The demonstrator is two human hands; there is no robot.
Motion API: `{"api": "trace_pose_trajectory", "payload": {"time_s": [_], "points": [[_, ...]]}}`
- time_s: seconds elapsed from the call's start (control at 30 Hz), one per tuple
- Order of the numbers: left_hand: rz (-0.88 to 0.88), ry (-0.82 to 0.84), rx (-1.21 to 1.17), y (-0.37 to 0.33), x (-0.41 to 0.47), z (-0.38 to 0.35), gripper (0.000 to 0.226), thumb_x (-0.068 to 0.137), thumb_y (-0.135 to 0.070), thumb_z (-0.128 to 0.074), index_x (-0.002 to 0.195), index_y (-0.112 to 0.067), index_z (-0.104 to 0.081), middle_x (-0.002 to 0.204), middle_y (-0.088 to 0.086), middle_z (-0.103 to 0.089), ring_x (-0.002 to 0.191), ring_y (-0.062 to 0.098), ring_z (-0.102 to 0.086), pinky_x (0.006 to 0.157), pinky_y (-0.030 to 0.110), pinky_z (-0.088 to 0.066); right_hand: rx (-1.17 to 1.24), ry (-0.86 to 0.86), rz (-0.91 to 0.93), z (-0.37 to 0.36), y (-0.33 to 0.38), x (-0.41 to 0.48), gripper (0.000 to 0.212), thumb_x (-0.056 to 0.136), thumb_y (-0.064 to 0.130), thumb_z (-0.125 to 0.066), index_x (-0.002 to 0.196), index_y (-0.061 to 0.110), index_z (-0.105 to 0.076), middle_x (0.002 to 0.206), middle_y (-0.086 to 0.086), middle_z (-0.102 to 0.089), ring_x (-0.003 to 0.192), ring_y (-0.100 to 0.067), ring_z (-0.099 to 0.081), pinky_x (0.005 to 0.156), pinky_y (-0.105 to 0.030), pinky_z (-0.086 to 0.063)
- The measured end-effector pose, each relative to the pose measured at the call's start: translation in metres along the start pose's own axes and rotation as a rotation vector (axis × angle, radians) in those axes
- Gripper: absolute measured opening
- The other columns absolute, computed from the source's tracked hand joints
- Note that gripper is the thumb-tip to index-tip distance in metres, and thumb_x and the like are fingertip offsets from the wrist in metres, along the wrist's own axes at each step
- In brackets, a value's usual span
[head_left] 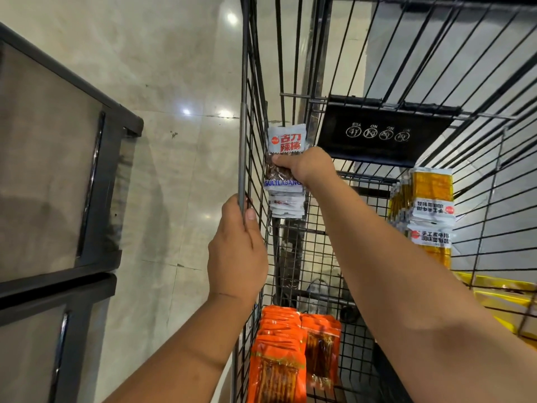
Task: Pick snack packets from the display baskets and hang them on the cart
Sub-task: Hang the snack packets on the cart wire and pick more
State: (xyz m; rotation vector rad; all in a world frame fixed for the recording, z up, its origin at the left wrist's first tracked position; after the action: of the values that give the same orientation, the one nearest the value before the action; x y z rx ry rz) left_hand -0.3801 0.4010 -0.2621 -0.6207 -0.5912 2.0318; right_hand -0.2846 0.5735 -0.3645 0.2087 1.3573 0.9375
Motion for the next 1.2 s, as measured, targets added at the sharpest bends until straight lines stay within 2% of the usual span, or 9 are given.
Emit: {"api": "trace_pose_trajectory", "payload": {"time_s": [0.17, 0.33, 0.47, 0.63, 0.77, 0.9, 1.0, 1.07, 1.2], "points": [[0.027, 0.02, -0.069, -0.002, -0.001, 0.0, 0.029, 0.106, -0.031, -0.042, 0.132, -0.021, -0.048, 0.1, -0.012, -0.06, 0.086, 0.014, -0.061, 0.069, 0.03, -0.042, 0.249, 0.133, -0.018, 0.003, -0.013, -0.004, 0.04, 0.075, 0.033, -0.088, 0.105, 0.012, -0.071, 0.093, -0.004, -0.078, 0.085, -0.022, -0.076, 0.088, -0.043, -0.061], [0.049, -0.016, -0.174, -0.006, -0.005, 0.004, 0.04, 0.101, -0.037, -0.052, 0.139, -0.029, -0.041, 0.136, -0.005, -0.049, 0.104, -0.006, -0.049, 0.083, -0.001, -0.036, 0.409, 0.218, 0.016, 0.009, -0.019, -0.01, 0.038, 0.074, 0.023, -0.085, 0.107, 0.01, -0.07, 0.096, -0.009, -0.078, 0.09, -0.028, -0.076, 0.09, -0.051, -0.059], [-0.28, -0.193, -0.073, -0.014, -0.014, 0.014, 0.04, 0.098, -0.033, -0.05, 0.136, -0.022, -0.047, 0.14, -0.005, -0.043, 0.137, 0.011, -0.039, 0.114, 0.024, -0.031, 0.539, 0.202, 0.028, 0.047, -0.035, -0.032, 0.032, 0.086, 0.014, -0.076, 0.115, 0.005, -0.067, 0.099, -0.009, -0.078, 0.094, -0.028, -0.075, 0.085, -0.043, -0.061], [-0.465, 0.049, 0.082, -0.047, -0.012, -0.024, 0.039, 0.095, -0.027, -0.046, 0.131, -0.016, -0.056, 0.138, 0.001, -0.05, 0.133, 0.007, -0.038, 0.115, 0.011, -0.018, 0.552, -0.087, -0.001, 0.115, -0.092, -0.074, 0.025, 0.082, 0.019, -0.08, 0.103, 0.018, -0.068, 0.098, -0.001, -0.078, 0.087, -0.016, -0.075, 0.079, -0.033, -0.058], [-0.277, 0.211, 0.283, -0.063, 0.027, -0.083, 0.054, 0.096, -0.023, -0.058, 0.147, -0.012, -0.043, 0.153, 0.006, -0.039, 0.143, 0.02, -0.032, 0.117, 0.023, -0.017, 0.54, -0.187, -0.078, 0.136, -0.127, -0.108, 0.024, 0.079, 0.024, -0.082, 0.1, 0.021, -0.071, 0.093, 0.003, -0.078, 0.084, -0.017, -0.075, 0.079, -0.035, -0.058], [0.048, 0.283, 0.335, -0.057, 0.081, -0.128, 0.045, 0.099, -0.023, -0.058, 0.138, -0.003, -0.048, 0.141, 0.016, -0.048, 0.13, 0.033, -0.047, 0.109, 0.04, -0.04, 0.558, -0.203, -0.098, 0.138, -0.147, -0.134, 0.021, 0.08, 0.026, -0.082, 0.096, 0.02, -0.071, 0.079, 0.012, -0.077, 0.069, -0.006, -0.073, 0.068, -0.028, -0.052], [0.084, 0.282, 0.525, -0.042, 0.107, -0.149, 0.036, 0.097, -0.019, -0.059, 0.129, -0.001, -0.056, 0.132, 0.019, -0.055, 0.119, 0.036, -0.056, 0.097, 0.039, -0.046, 0.606, -0.183, -0.091, 0.133, -0.158, -0.142, 0.02, 0.078, 0.026, -0.083, 0.095, 0.022, -0.073, 0.083, 0.013, -0.077, 0.072, -0.006, -0.074, 0.074, -0.031, -0.053], [0.095, 0.253, 0.633, -0.034, 0.116, -0.159, 0.039, 0.098, -0.015, -0.057, 0.134, 0.0, -0.053, 0.135, 0.022, -0.053, 0.122, 0.039, -0.054, 0.1, 0.043, -0.047, 0.619, -0.156, -0.076, 0.133, -0.162, -0.145, 0.019, 0.078, 0.028, -0.082, 0.094, 0.028, -0.072, 0.083, 0.022, -0.075, 0.071, 0.004, -0.07, 0.068, -0.024, -0.045], [0.131, 0.179, 0.546, -0.027, 0.119, -0.169, 0.046, 0.095, -0.011, -0.063, 0.136, -0.003, -0.045, 0.134, 0.022, -0.053, 0.122, 0.041, -0.054, 0.099, 0.049, -0.048, 0.602, -0.115, -0.05, 0.135, -0.165, -0.148, 0.022, 0.077, 0.031, -0.082, 0.097, 0.032, -0.072, 0.088, 0.025, -0.075, 0.078, 0.005, -0.069, 0.072, -0.022, -0.042]]}}
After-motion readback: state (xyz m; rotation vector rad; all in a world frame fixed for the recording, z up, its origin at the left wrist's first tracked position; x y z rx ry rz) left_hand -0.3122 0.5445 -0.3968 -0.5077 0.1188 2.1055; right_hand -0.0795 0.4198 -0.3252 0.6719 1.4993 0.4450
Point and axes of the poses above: each hand's wrist, its own x-axis towards the middle knuckle, its own z-axis out of the back of the hand, y = z × x, the point moved 1 cm from there along x, towards the middle knuckle
